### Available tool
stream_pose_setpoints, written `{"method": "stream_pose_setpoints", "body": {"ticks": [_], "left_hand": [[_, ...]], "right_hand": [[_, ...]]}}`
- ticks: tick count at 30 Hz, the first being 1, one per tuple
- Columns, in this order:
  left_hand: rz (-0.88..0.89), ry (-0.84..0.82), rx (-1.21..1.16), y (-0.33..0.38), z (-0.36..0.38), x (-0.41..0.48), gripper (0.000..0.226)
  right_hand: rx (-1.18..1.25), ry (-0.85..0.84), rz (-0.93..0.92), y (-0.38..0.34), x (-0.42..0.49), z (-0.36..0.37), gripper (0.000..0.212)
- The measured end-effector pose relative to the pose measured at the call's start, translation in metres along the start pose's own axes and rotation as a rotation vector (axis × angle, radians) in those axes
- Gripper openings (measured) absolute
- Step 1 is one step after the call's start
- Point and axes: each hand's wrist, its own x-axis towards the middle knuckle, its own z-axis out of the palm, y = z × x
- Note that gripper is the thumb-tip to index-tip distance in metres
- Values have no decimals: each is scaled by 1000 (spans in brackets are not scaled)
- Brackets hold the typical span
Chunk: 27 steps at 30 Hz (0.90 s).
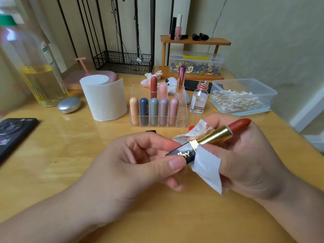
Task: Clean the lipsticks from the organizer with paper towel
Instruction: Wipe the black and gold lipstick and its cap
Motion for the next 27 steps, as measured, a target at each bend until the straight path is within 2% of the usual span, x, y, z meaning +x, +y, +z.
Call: {"method": "stream_pose_setpoints", "body": {"ticks": [4,7,9,13,18,24,27], "left_hand": [[274,189,360,0,5,-7,32],[485,178,656,1,2,-9,28],[524,188,718,1,2,-9,29],[361,247,492,3,5,-9,33],[172,148,245,1,4,-2,27],[81,86,165,2,3,0,24],[-20,-31,48,-1,0,2,23]], "right_hand": [[63,-54,15,2,1,-1,19],[60,-23,21,4,1,2,18],[86,1,19,4,1,5,19],[202,59,55,6,3,10,38],[194,79,55,8,3,11,54],[234,20,41,8,3,5,50],[282,-27,41,5,2,3,40]]}}
